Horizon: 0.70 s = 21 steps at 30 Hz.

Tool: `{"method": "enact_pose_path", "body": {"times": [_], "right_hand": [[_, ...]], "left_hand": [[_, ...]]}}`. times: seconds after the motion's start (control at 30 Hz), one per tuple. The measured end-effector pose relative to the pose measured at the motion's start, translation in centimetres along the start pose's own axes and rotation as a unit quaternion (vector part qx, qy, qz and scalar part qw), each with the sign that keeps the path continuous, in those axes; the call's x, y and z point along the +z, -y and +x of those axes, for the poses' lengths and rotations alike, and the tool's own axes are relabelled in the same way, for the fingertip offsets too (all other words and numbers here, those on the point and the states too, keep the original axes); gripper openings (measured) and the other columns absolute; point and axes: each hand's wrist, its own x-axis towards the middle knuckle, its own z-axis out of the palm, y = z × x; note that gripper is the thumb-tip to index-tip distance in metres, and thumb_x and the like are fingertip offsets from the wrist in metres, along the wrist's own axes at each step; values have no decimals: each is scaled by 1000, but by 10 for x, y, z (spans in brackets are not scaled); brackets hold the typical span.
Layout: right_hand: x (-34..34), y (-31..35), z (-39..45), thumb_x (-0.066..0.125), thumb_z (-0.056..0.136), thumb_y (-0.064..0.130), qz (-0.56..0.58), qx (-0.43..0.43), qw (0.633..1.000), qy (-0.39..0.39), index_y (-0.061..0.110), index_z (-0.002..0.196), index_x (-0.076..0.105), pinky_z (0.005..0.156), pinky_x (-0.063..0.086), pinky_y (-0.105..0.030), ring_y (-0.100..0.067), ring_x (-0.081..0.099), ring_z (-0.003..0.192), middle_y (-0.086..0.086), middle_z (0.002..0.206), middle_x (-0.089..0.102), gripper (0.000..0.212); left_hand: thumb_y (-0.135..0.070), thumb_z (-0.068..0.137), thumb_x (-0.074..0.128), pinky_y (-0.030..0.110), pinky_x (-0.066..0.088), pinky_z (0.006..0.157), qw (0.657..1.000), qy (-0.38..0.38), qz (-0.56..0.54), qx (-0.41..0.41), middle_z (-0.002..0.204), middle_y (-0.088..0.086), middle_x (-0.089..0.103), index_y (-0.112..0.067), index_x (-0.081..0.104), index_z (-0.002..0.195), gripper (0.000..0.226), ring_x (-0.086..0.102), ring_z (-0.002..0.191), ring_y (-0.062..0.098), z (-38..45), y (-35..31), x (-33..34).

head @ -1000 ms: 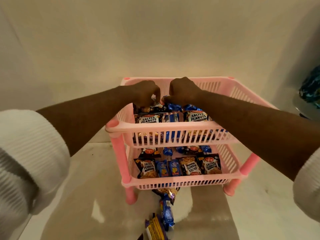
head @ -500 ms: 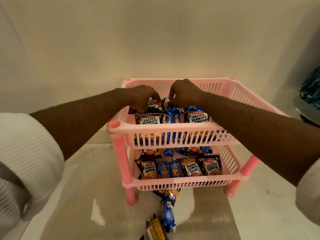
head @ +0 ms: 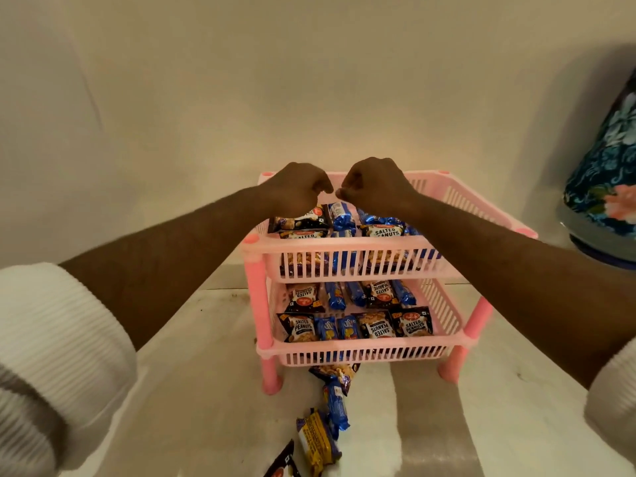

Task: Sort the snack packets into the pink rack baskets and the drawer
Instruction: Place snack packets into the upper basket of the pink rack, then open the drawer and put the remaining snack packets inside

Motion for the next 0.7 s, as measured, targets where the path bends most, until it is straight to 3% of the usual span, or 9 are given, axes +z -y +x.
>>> {"method": "enact_pose_path", "body": {"times": [0.1, 0.23, 0.37, 0.5, 0.7], "right_hand": [[-13, 13, -31, 72, 90, 31, 26, -22, 997, -75, 12, 101, 76, 86, 58, -39, -18, 69, 85, -4, 97, 76, 22], [-14, 24, -84, 70, 90, 30, 67, -43, 981, -178, 18, 97, 75, 81, 59, -36, -12, 67, 80, 2, 92, 74, 15], [-4, 22, -142, 68, 90, 27, 134, -75, 964, -218, 16, 98, 73, 77, 59, -36, -13, 66, 84, 0, 95, 70, 15], [24, 6, -197, 70, 87, 16, 144, -71, 962, -222, 14, 95, 71, 74, 56, -33, -12, 64, 84, -1, 94, 66, 9], [79, -38, -280, 72, 85, 15, 102, -5, 989, -106, 12, 98, 72, 77, 55, -42, -20, 65, 93, -3, 99, 67, 14]], "left_hand": [[-1, 95, 47, 26, 42, 89, 996, -84, -41, 11, 124, 8, 64, -13, 65, 122, 34, 58, 114, 23, -30, -25, -2], [-9, 96, 51, 30, 43, 98, 981, -177, -79, 32, 126, 4, 60, -17, 62, 121, 29, 55, 117, 19, -73, -49, 15], [-6, 91, 54, 23, 39, 97, 965, -228, -105, 72, 123, 2, 55, -16, 59, 119, 30, 50, 117, 15, -116, -67, 47], [-9, 89, 51, 20, 32, 107, 970, -192, -120, 88, 132, 1, 48, -15, 52, 129, 41, 43, 126, 13, -156, -82, 103], [-6, 89, 53, 31, 37, 110, 978, -89, -180, 52, 137, 7, 46, -10, 48, 137, 48, 45, 128, 21, -206, -112, 204]]}}
